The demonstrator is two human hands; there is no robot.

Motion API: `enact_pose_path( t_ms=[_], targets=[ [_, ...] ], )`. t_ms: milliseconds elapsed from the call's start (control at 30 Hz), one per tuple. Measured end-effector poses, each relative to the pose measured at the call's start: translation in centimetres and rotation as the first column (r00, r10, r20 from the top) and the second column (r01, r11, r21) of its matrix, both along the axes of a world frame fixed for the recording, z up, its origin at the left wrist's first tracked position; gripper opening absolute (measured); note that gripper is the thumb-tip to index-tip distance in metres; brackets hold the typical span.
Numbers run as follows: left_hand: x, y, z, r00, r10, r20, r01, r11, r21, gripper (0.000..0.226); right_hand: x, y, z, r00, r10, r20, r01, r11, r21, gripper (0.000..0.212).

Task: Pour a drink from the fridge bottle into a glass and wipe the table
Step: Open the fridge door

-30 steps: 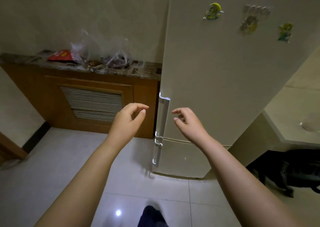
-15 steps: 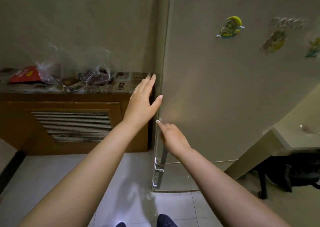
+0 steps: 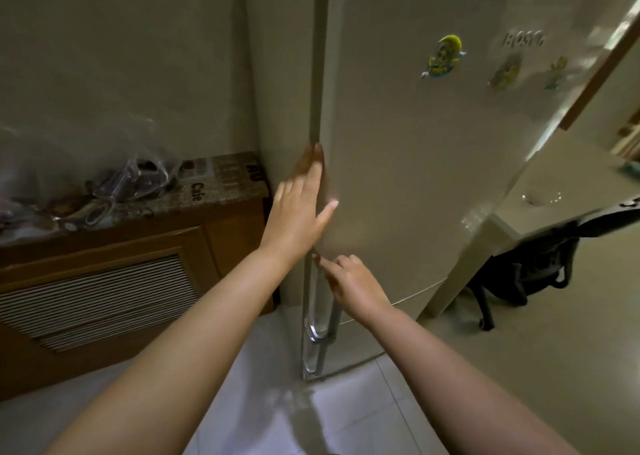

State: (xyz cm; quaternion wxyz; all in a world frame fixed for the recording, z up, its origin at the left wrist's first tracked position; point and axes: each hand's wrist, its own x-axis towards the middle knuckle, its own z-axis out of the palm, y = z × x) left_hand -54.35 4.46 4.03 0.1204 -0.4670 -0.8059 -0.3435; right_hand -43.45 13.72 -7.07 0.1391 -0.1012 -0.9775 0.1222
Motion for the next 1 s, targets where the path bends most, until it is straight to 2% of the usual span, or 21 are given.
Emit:
enact_pose_path(
  t_ms=[133, 267, 367, 533, 700, 833, 900, 1000],
  targets=[
    [1.4, -1.0, 0.2, 0.962, -0.261, -0.085, 0.268, 0.959, 0.093, 0.111, 5.6, -0.7, -0.5, 0.999, 0.026, -0.041, -0.023, 0.996, 0.089, 0.039],
    [4.6, -1.1, -0.3, 0.884, -0.401, -0.238, 0.435, 0.894, 0.108, 0.109, 11.5, -1.6, -1.2, 0.993, -0.031, -0.117, 0.05, 0.986, 0.159, 0.029],
    [7.0, -0.4, -0.7, 0.813, -0.416, -0.407, 0.492, 0.865, 0.1, 0.097, 15.9, -2.0, -1.9, 0.98, -0.11, -0.166, 0.137, 0.977, 0.161, 0.031],
    [11.5, 1.2, -0.4, 0.683, -0.416, -0.6, 0.582, 0.806, 0.104, 0.082, 23.3, -3.1, -1.0, 0.949, -0.251, -0.19, 0.279, 0.95, 0.138, 0.039],
    [15.5, 3.2, 0.8, 0.544, -0.38, -0.748, 0.661, 0.743, 0.103, 0.063, 27.9, -4.9, 0.9, 0.849, -0.481, -0.219, 0.505, 0.861, 0.063, 0.054],
    [19.0, 5.3, 4.2, 0.443, -0.323, -0.836, 0.72, 0.684, 0.118, 0.056, 30.4, -5.9, 2.3, 0.824, -0.527, -0.206, 0.559, 0.817, 0.142, 0.075],
    [20.6, 6.6, 6.5, 0.397, -0.3, -0.868, 0.743, 0.66, 0.112, 0.052, 31.3, -6.1, 2.7, 0.776, -0.596, -0.207, 0.623, 0.775, 0.106, 0.077],
    [23.1, 8.7, 9.3, 0.281, -0.274, -0.92, 0.764, 0.644, 0.041, 0.048, 32.6, -5.6, 2.9, 0.719, -0.661, -0.215, 0.684, 0.728, 0.048, 0.088]
  ],
)
